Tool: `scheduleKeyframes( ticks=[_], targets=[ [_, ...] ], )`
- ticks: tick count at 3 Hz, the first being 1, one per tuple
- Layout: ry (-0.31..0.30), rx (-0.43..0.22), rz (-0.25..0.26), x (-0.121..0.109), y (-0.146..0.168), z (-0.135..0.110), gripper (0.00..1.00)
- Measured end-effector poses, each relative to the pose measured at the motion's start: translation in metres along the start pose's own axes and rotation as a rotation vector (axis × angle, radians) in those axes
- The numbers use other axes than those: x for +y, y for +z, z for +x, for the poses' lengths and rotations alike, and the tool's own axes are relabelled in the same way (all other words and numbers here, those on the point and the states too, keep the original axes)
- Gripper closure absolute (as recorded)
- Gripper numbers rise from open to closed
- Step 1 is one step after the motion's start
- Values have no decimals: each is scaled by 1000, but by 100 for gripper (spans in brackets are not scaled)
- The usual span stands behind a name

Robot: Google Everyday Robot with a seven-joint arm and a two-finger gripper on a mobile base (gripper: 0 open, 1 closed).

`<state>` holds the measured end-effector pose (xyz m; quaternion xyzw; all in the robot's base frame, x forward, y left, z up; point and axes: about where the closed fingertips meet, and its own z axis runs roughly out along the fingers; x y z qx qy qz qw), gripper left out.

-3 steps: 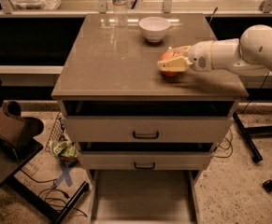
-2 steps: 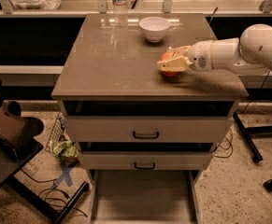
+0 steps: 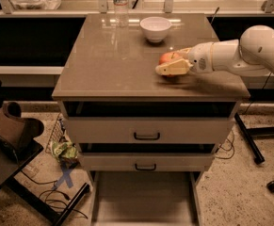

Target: Pick apple from bottom drawer and place on counter

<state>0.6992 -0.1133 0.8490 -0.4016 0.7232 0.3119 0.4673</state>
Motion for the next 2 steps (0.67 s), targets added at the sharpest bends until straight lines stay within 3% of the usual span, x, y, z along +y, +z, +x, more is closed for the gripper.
scheduleKeyframes(
  ticks=[2],
  targets=[
    [0,0,-3,1,2,0,0]
  ],
)
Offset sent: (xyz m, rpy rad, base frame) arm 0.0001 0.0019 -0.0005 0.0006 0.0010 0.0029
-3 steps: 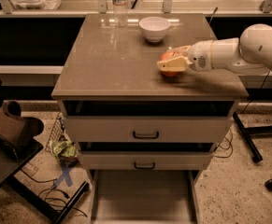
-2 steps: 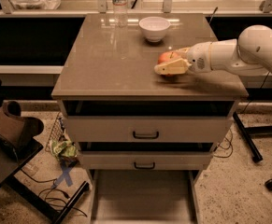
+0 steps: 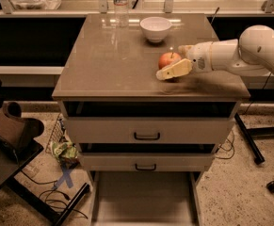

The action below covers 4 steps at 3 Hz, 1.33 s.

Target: Pick apple from bottom drawer and place on counter

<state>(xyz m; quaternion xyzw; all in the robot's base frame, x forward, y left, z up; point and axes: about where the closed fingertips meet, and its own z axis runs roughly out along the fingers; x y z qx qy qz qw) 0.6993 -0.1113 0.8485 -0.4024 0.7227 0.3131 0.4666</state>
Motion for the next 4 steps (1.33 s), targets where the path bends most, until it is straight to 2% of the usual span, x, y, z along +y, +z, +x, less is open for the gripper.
scheduleKeyframes(
  ticks=[1,2,3,4],
  targets=[
    [9,33,53,-12,-15,-13,0],
    [26,73,218,-38,-64,-44,0],
    [61,81,431,-61,-134,-74,0],
    [85,52,626,-63,-202,-93,0]
  ],
)
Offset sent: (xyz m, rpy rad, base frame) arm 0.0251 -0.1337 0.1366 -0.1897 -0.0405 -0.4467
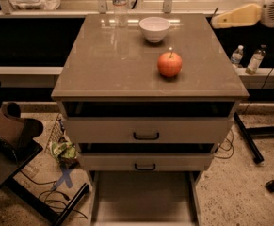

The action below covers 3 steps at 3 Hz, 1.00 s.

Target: Pick apple from bottom drawer and place on counter

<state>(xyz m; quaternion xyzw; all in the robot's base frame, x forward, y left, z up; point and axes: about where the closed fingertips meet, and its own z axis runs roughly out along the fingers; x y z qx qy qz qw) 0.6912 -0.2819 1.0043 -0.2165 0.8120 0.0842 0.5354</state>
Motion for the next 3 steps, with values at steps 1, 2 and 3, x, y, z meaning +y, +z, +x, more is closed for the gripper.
scheduleKeyframes(
  ticks=[1,2,3],
  targets=[
    [38,-46,171,-20,-63,-2,0],
    [120,-116,318,-13,-121,53,0],
    [120,-116,318,-13,-121,53,0]
  ],
)
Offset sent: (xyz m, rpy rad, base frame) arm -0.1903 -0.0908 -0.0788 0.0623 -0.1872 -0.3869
